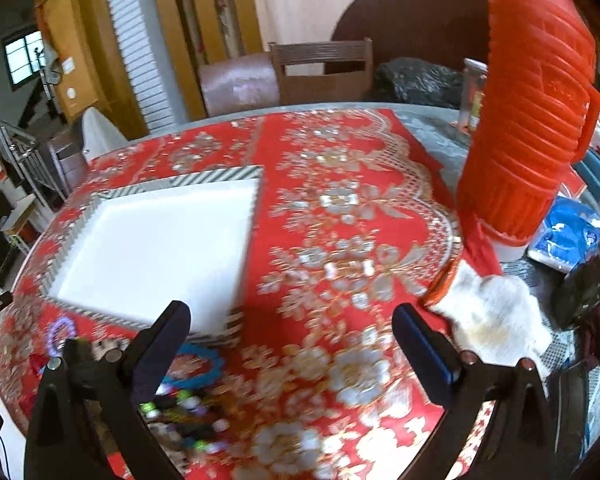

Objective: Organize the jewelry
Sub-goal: 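Move both tools over the table toward the jewelry beside the striped tray, then grasp the red satin pouch with the left tool while the right tool grasps the black pouch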

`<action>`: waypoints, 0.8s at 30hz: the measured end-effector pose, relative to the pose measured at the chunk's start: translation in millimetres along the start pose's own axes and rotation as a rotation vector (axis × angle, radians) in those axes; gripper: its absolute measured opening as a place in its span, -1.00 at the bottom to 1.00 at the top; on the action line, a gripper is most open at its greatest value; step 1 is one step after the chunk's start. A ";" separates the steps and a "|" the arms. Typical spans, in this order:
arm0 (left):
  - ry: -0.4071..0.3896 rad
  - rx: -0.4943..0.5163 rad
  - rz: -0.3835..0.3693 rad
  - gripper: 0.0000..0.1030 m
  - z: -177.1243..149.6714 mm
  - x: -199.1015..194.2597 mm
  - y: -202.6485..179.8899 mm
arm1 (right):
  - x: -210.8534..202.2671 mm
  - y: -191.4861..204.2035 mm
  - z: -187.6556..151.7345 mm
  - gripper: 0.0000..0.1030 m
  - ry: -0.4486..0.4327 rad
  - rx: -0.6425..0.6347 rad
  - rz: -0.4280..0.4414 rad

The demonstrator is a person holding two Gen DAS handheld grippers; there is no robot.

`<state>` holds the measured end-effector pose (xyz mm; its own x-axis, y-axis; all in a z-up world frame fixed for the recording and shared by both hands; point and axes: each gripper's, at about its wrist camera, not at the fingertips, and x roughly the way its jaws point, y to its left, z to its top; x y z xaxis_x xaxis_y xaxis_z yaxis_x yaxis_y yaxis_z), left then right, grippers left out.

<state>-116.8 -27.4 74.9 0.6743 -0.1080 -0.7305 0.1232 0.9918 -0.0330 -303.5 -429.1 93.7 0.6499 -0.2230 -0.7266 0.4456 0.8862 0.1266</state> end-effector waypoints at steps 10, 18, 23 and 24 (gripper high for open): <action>-0.041 0.072 -0.037 0.35 -11.9 -36.7 -25.7 | -22.4 44.3 -16.9 0.99 -0.042 -0.140 0.037; -0.043 0.099 -0.057 0.35 -21.2 -48.5 -39.9 | -27.5 57.0 -24.9 0.99 -0.037 -0.174 0.054; -0.042 0.125 -0.044 0.35 -27.2 -51.4 -49.6 | -30.9 58.9 -27.4 0.99 -0.038 -0.149 0.070; -0.044 0.129 -0.049 0.35 -29.1 -53.7 -51.9 | -30.5 60.0 -27.6 0.99 -0.033 -0.144 0.073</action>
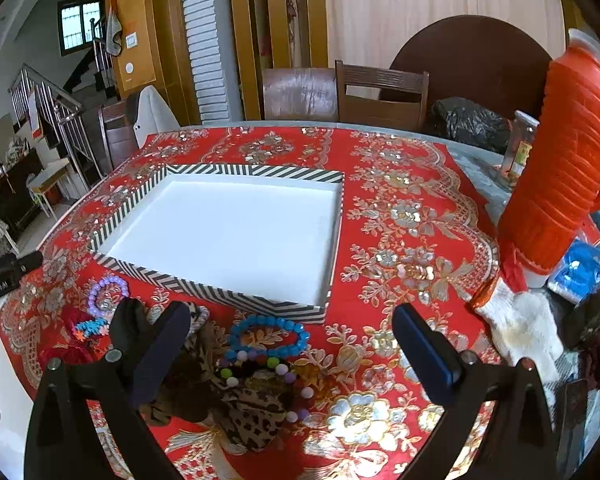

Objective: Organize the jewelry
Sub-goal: 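Grasp the red satin pouch with the left tool while the right tool grasps the black pouch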

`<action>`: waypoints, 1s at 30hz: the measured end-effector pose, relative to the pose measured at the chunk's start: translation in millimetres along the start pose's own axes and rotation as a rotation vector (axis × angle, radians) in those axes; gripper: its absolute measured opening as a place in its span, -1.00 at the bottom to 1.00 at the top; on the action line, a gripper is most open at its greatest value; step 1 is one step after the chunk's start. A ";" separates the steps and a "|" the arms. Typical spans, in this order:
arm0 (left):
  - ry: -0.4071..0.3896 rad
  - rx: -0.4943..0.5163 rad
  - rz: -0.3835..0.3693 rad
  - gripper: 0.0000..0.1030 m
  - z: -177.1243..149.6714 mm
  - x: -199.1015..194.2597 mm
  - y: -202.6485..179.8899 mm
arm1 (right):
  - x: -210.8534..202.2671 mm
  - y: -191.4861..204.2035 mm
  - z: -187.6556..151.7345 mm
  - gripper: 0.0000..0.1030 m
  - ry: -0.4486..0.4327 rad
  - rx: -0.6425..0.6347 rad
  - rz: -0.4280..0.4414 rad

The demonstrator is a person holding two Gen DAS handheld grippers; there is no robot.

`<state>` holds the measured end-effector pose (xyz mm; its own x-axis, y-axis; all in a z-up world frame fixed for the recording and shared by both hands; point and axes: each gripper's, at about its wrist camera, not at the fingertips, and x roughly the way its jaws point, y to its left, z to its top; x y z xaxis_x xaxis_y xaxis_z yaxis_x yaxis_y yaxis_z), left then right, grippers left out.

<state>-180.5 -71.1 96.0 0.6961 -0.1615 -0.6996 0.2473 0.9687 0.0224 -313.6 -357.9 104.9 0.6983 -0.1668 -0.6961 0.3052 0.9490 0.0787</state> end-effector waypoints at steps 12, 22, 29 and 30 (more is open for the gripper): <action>0.012 0.021 -0.030 0.35 -4.9 -3.0 -14.1 | 2.1 2.9 -3.8 0.99 0.012 0.004 -0.021; 0.019 0.024 -0.043 0.35 -6.8 -1.9 -19.9 | 4.8 4.6 -4.9 0.99 0.033 -0.011 -0.015; 0.032 0.021 -0.051 0.35 -7.7 0.6 -17.8 | 5.6 6.6 -6.0 0.99 0.037 -0.017 -0.010; 0.035 0.018 -0.056 0.35 -7.4 1.0 -16.4 | 5.8 7.0 -6.4 0.99 0.039 -0.020 -0.009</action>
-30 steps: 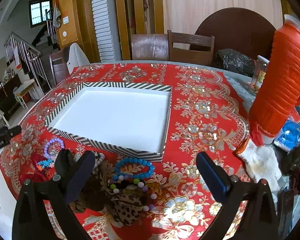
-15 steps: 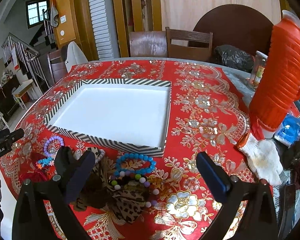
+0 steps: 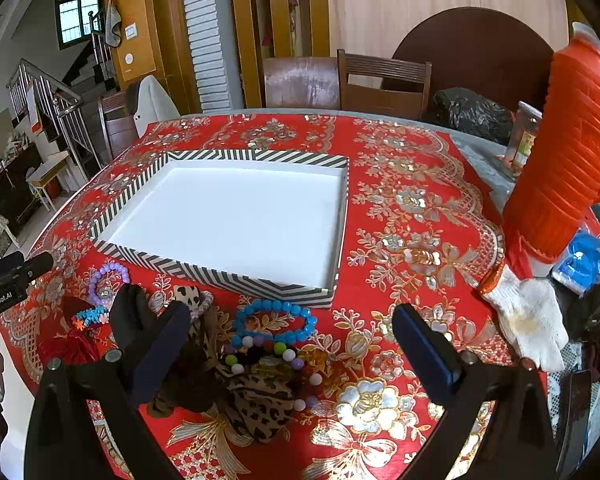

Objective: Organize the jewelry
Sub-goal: 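Grasp the red satin pouch with the left tool while the right tool grasps the black pouch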

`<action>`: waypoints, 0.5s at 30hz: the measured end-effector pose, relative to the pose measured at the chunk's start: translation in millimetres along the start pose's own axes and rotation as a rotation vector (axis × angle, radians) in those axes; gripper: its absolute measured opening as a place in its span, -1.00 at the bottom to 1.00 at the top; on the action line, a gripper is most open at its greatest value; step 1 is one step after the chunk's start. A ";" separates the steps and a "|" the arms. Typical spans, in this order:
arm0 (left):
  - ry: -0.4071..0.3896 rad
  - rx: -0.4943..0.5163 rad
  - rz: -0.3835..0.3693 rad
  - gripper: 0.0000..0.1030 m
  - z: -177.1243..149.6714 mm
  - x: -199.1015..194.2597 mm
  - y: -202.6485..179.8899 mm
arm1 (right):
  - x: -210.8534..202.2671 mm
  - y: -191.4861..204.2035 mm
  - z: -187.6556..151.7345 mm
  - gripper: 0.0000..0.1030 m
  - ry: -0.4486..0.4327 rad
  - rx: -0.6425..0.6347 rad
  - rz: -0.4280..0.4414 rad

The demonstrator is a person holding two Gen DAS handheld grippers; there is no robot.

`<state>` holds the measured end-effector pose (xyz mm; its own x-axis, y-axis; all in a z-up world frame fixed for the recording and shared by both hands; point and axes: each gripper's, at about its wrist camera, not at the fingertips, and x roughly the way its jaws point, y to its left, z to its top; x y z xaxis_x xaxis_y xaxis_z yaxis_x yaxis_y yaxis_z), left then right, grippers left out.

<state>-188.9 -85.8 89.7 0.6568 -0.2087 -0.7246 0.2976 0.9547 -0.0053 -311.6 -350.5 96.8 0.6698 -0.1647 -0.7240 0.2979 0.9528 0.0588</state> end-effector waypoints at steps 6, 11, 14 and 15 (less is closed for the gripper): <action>0.034 -0.047 -0.050 0.35 5.0 -0.5 18.8 | 0.3 2.3 -0.9 0.99 0.004 -0.008 0.019; 0.085 -0.070 -0.114 0.35 0.9 1.6 27.1 | 2.8 5.9 -1.6 0.99 0.013 -0.022 0.046; 0.122 -0.070 -0.126 0.35 -5.7 8.7 26.6 | 2.9 8.5 -2.6 0.99 0.015 -0.032 0.073; 0.130 -0.074 -0.129 0.35 -7.5 10.6 27.2 | 2.8 10.0 -2.8 0.98 0.016 -0.037 0.081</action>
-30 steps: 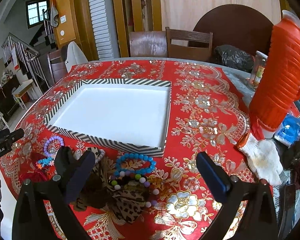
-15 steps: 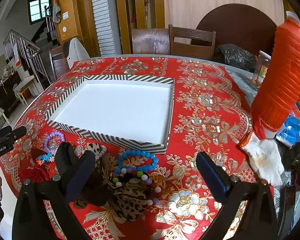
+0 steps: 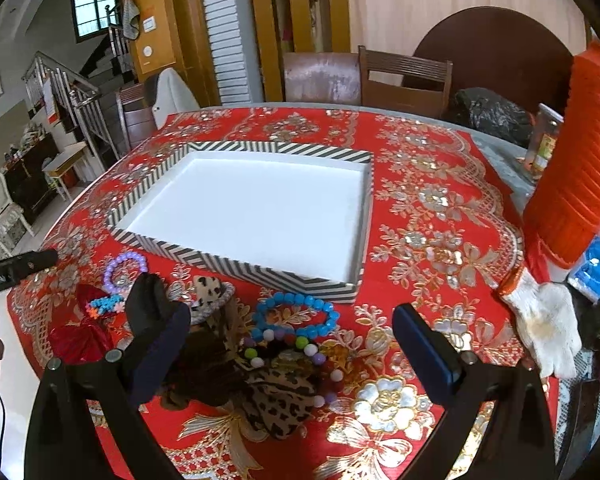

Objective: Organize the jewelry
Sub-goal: 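Grasp the red satin pouch with the left tool while the right tool grasps the black pouch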

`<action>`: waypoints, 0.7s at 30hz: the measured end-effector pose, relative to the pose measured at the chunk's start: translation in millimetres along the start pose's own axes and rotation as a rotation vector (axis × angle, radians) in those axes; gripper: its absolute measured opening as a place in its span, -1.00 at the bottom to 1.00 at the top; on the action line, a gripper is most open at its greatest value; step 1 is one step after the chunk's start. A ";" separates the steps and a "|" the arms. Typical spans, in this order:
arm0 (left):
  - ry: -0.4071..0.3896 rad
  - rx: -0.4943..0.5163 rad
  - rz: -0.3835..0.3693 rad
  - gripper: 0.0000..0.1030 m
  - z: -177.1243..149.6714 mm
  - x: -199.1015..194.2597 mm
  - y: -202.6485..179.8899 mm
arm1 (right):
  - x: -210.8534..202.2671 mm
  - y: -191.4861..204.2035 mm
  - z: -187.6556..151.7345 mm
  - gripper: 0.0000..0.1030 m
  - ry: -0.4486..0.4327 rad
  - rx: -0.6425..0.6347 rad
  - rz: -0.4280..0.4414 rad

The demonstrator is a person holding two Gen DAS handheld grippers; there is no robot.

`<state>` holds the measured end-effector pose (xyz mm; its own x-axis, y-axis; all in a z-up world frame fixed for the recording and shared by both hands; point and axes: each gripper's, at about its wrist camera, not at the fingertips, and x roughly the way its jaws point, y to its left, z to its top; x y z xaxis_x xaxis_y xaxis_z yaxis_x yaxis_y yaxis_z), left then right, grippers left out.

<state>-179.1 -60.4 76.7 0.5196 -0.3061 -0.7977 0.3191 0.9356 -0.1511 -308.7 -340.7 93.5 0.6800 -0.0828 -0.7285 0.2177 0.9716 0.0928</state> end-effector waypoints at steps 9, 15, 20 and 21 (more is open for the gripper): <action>0.079 0.032 -0.043 0.34 -12.0 3.6 6.6 | 6.0 25.4 1.9 0.53 0.055 -0.057 0.152; 0.155 0.060 -0.097 0.34 -30.5 13.4 -1.0 | 27.9 59.8 4.8 0.51 0.128 -0.145 0.259; 0.167 0.067 -0.083 0.34 -34.9 26.2 -9.8 | 61.0 86.6 1.5 0.51 0.205 -0.239 0.247; 0.170 0.066 -0.076 0.34 -34.9 29.3 -11.1 | 67.4 89.8 1.9 0.51 0.219 -0.249 0.243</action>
<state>-195.0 -73.6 34.6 0.3521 -0.3364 -0.8734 0.4068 0.8954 -0.1809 -241.9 -259.5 54.0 0.5201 0.1783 -0.8353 -0.1249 0.9833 0.1322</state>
